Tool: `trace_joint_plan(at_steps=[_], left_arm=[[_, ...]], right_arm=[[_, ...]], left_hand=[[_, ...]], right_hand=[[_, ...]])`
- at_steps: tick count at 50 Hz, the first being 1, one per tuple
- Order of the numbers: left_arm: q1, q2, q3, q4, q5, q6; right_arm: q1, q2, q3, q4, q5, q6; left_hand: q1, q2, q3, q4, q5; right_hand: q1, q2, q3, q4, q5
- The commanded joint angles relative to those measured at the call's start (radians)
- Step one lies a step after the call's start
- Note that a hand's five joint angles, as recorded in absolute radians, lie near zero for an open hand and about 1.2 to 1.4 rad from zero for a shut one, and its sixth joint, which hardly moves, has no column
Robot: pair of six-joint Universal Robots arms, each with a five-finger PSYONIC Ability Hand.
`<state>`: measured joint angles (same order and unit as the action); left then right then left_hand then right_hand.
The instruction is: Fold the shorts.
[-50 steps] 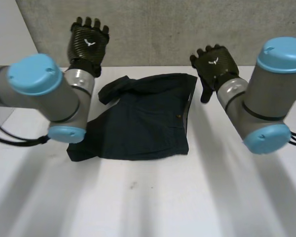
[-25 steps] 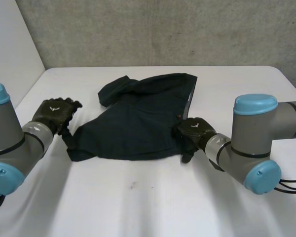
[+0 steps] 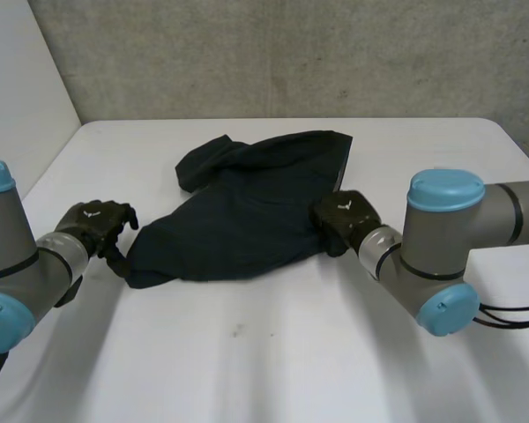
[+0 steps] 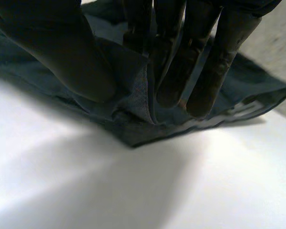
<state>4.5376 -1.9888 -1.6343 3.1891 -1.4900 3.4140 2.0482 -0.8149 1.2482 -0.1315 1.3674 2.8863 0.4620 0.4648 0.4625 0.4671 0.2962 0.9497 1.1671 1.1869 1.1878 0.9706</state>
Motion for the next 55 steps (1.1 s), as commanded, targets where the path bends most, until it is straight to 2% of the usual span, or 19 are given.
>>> trace_joint_plan(at_steps=[1,12,25,28,33,38,42,49,51,55], left_arm=[[-0.003,0.001,-0.013,0.0,-0.001,0.001],[-0.025,-0.015,-0.027,0.002,-0.006,0.002],[-0.075,-0.076,-0.024,0.069,-0.009,-0.001],[-0.092,-0.085,-0.024,0.092,-0.01,-0.002],[-0.117,-0.084,-0.025,0.11,-0.012,0.001],[-0.138,-0.013,-0.019,0.094,-0.042,0.018],[-0.161,0.131,-0.032,0.026,-0.076,0.045],[-0.224,0.271,-0.117,-0.202,-0.089,0.235],[-0.254,0.266,-0.151,-0.201,-0.085,0.258],[-0.298,0.211,-0.168,-0.114,-0.101,0.261]], right_arm=[[-0.003,-0.07,0.02,0.004,0.045,-0.001],[-0.013,-0.136,0.069,0.007,0.09,-0.004],[-0.016,-0.144,0.093,0.012,0.121,-0.009],[-0.016,-0.152,0.099,0.013,0.121,-0.01],[-0.016,-0.165,0.114,0.024,0.124,-0.013],[-0.016,-0.205,0.114,0.069,0.121,-0.036],[-0.016,-0.26,0.117,0.15,0.116,-0.119],[-0.043,-0.313,0.152,0.384,0.124,-0.341],[-0.062,-0.317,0.172,0.424,0.108,-0.36],[-0.069,-0.308,0.201,0.379,0.096,-0.309]], left_hand=[[0.086,0.083,0.086,0.081,0.078],[0.095,0.092,0.094,0.09,0.086],[0.344,0.342,0.344,0.339,0.336],[0.517,0.514,0.517,0.512,0.508],[0.934,0.931,0.933,0.929,0.925],[0.934,0.932,0.934,0.929,0.926],[0.934,0.932,0.934,0.929,0.926],[0.934,0.932,0.934,0.929,0.926],[0.934,0.932,0.934,0.929,0.926],[0.934,0.932,0.934,0.929,0.926]], right_hand=[[0.447,0.229,0.209,0.209,0.251],[0.447,0.229,0.209,0.209,0.251],[0.447,0.229,0.209,0.209,0.251],[0.447,0.229,0.209,0.209,0.251],[0.447,0.229,0.209,0.209,0.251],[0.447,0.229,0.209,0.209,0.251],[0.447,0.229,0.209,0.209,0.251],[0.447,0.229,0.209,0.209,0.251],[0.447,0.229,0.209,0.209,0.251],[0.447,0.229,0.209,0.209,0.251]])
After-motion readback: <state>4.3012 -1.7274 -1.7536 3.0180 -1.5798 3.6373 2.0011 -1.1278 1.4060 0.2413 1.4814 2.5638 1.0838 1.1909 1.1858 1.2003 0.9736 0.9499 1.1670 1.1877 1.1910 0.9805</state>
